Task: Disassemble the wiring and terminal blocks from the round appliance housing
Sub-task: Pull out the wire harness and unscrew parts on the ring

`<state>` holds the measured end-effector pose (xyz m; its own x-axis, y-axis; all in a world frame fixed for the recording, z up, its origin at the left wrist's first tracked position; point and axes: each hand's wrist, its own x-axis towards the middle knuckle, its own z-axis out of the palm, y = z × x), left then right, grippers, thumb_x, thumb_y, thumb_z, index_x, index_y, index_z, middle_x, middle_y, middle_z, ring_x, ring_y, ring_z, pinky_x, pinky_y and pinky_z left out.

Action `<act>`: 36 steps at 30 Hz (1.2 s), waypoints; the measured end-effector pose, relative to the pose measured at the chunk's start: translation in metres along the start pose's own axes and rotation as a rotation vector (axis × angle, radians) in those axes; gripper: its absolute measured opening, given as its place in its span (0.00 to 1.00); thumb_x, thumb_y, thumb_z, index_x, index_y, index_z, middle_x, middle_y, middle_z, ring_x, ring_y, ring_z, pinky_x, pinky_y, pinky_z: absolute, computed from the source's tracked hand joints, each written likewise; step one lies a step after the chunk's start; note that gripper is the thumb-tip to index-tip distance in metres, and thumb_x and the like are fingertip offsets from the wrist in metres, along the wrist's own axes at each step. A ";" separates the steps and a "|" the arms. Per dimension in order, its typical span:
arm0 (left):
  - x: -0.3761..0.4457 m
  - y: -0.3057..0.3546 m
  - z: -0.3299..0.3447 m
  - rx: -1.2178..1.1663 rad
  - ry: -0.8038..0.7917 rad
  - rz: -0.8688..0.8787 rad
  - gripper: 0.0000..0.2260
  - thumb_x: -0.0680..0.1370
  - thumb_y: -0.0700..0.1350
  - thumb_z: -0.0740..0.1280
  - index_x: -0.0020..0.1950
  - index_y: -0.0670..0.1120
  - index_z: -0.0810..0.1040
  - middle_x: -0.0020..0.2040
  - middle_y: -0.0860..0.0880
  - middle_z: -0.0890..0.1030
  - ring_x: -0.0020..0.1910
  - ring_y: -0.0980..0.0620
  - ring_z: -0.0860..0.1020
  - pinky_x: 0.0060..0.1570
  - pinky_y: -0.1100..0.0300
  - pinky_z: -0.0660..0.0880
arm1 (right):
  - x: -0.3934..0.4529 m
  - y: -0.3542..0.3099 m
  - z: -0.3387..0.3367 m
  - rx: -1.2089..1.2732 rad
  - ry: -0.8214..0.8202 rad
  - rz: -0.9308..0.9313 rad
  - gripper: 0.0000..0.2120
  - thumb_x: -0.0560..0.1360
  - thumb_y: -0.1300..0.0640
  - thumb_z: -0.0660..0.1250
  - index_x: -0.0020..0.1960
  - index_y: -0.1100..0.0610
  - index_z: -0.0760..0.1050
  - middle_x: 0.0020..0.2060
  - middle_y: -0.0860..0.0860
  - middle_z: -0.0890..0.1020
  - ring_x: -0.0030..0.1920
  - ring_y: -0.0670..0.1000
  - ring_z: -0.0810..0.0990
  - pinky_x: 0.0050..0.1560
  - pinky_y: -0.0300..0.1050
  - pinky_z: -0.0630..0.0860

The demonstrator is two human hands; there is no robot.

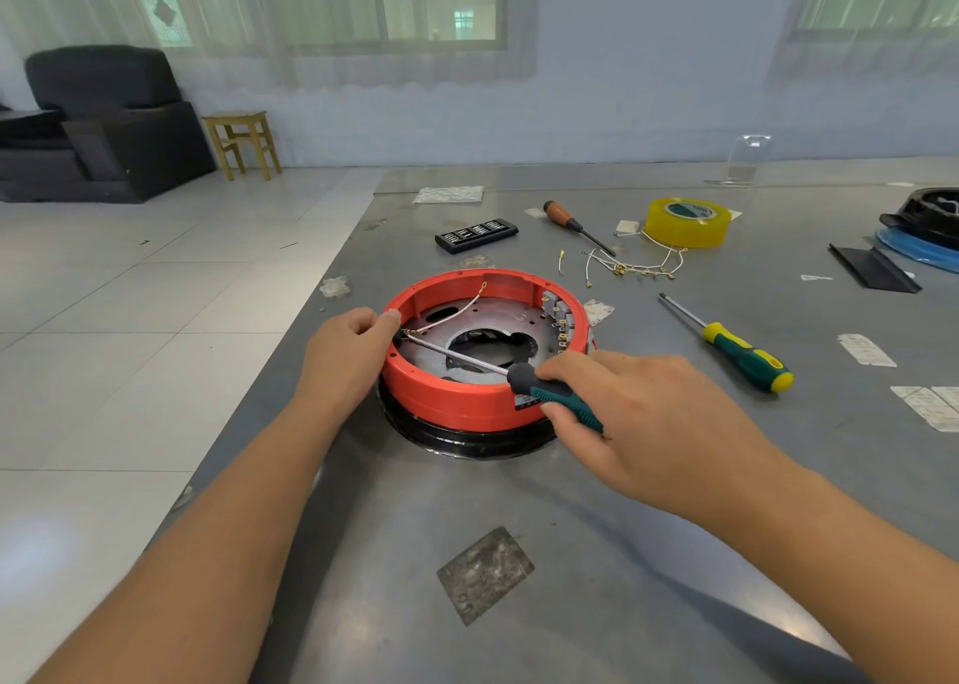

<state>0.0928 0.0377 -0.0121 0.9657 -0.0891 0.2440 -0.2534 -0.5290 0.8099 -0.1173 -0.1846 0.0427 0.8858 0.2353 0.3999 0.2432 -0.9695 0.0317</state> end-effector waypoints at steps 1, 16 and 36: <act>0.000 -0.001 0.000 -0.015 0.000 -0.004 0.21 0.82 0.56 0.65 0.33 0.49 0.66 0.29 0.51 0.68 0.32 0.50 0.67 0.37 0.53 0.65 | -0.002 -0.003 0.002 0.025 0.033 -0.004 0.16 0.82 0.46 0.56 0.64 0.49 0.75 0.45 0.48 0.83 0.38 0.52 0.80 0.36 0.50 0.77; 0.005 -0.006 0.003 -0.080 -0.025 -0.035 0.22 0.82 0.57 0.63 0.45 0.37 0.78 0.29 0.50 0.71 0.31 0.48 0.70 0.40 0.53 0.72 | -0.008 -0.009 0.010 0.440 0.116 -0.113 0.13 0.75 0.54 0.67 0.59 0.52 0.82 0.63 0.45 0.79 0.62 0.43 0.78 0.57 0.38 0.78; 0.005 -0.006 0.006 -0.082 0.004 -0.048 0.21 0.82 0.55 0.64 0.29 0.52 0.73 0.23 0.54 0.70 0.24 0.54 0.68 0.37 0.54 0.70 | -0.009 -0.042 0.015 0.402 0.312 -0.016 0.12 0.73 0.57 0.67 0.54 0.55 0.84 0.57 0.47 0.85 0.56 0.44 0.83 0.54 0.42 0.81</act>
<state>0.0994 0.0355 -0.0193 0.9767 -0.0620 0.2054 -0.2105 -0.4620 0.8615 -0.1292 -0.1448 0.0242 0.7353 0.1583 0.6590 0.4427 -0.8484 -0.2903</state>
